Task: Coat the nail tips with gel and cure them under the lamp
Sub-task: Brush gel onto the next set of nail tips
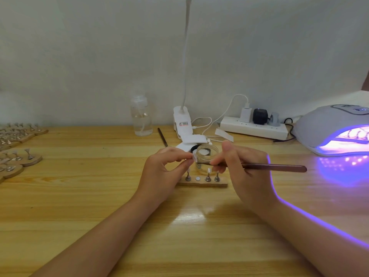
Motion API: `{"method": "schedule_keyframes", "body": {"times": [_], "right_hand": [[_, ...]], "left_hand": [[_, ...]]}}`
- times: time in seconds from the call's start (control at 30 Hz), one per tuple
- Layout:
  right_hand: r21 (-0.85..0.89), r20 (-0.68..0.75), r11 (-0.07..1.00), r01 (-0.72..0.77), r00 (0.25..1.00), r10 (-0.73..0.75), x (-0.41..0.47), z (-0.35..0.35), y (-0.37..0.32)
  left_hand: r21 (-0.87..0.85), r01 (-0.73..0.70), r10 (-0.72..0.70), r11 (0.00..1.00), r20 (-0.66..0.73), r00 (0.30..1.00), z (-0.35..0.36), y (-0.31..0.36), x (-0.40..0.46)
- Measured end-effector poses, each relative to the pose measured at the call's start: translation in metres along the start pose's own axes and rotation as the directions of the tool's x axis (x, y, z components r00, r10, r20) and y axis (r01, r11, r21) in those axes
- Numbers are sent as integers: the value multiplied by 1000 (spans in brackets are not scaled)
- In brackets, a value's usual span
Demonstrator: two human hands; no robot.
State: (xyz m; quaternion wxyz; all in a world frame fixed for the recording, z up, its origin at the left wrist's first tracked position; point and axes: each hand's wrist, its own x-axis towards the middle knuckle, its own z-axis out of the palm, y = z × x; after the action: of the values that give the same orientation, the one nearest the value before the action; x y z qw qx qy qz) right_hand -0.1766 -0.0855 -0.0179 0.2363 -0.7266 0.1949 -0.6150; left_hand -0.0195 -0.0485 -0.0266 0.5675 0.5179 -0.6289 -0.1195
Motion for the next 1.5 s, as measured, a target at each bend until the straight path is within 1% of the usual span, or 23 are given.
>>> {"method": "schedule_keyframes", "body": {"times": [0.17,0.23,0.3,0.33,0.43,0.47,0.5,0.57,0.6,0.73,0.87,0.9,0.97,1.0,1.03,1.1,1.13,1.17,1.23,1.27,1.37,1.4,1.5], "right_hand": [[-74,-2,995,73,997,-74,-2,2,3],[-51,7,997,54,999,-54,-4,3,4],[11,-7,1000,10,1000,-10,-5,3,3],[17,-8,1000,19,1000,-19,-5,3,4],[-97,2,989,112,994,-112,-3,4,4],[-110,8,986,126,992,-126,-2,4,5],[-93,6,990,108,994,-108,-3,4,5],[-6,-12,999,41,999,-41,-5,4,5],[15,-18,999,34,999,-34,-5,4,5],[-95,3,989,114,993,-114,-3,4,5],[25,-12,999,32,999,-31,-5,5,4],[13,-20,999,47,999,-47,-4,5,5],[-76,-15,992,98,995,-99,-2,6,4],[-93,-9,991,100,995,-101,-2,6,5],[-76,-7,995,72,997,-73,-2,6,5],[20,-24,1000,-10,1000,11,-3,6,4],[47,-31,999,-24,999,26,-3,6,4],[39,-36,999,-11,999,12,-3,6,4],[-42,-22,998,40,999,-41,-2,6,3],[-58,-16,997,44,999,-45,-2,6,3],[41,-29,998,-45,999,46,-4,6,4],[54,-36,997,-48,998,50,-4,6,3],[-62,-28,997,38,999,-40,-2,6,3]], "left_hand": [[-18,46,-46,999,-3,999,1,1,0],[-19,60,-60,998,1,998,1,1,-1],[-12,58,-58,998,4,998,1,2,-1],[-7,55,-55,998,5,998,1,2,-1],[5,52,-52,999,2,999,1,2,0],[5,52,-52,999,-2,999,1,2,0],[7,52,-52,999,-6,999,1,2,-1],[20,48,-48,999,-12,999,1,3,-1],[24,46,-46,999,-14,999,1,3,-1],[28,39,-39,999,-20,999,1,4,-1],[33,36,-35,999,-28,999,1,5,-1],[35,34,-33,999,-29,999,1,5,-1],[37,32,-31,999,-29,999,1,5,-1],[39,32,-31,999,-27,999,1,5,-1],[42,31,-30,999,-26,999,1,5,-1],[49,27,-25,998,-26,999,1,5,-1],[49,26,-25,998,-26,999,1,5,-1],[51,25,-24,998,-24,999,1,5,-1],[63,18,-16,998,-20,1000,1,5,-1],[67,14,-13,998,-20,1000,1,5,-1],[63,17,-16,998,-18,1000,2,5,0],[66,14,-12,998,-20,1000,2,5,0],[73,6,-5,997,-24,1000,2,4,0]]}}
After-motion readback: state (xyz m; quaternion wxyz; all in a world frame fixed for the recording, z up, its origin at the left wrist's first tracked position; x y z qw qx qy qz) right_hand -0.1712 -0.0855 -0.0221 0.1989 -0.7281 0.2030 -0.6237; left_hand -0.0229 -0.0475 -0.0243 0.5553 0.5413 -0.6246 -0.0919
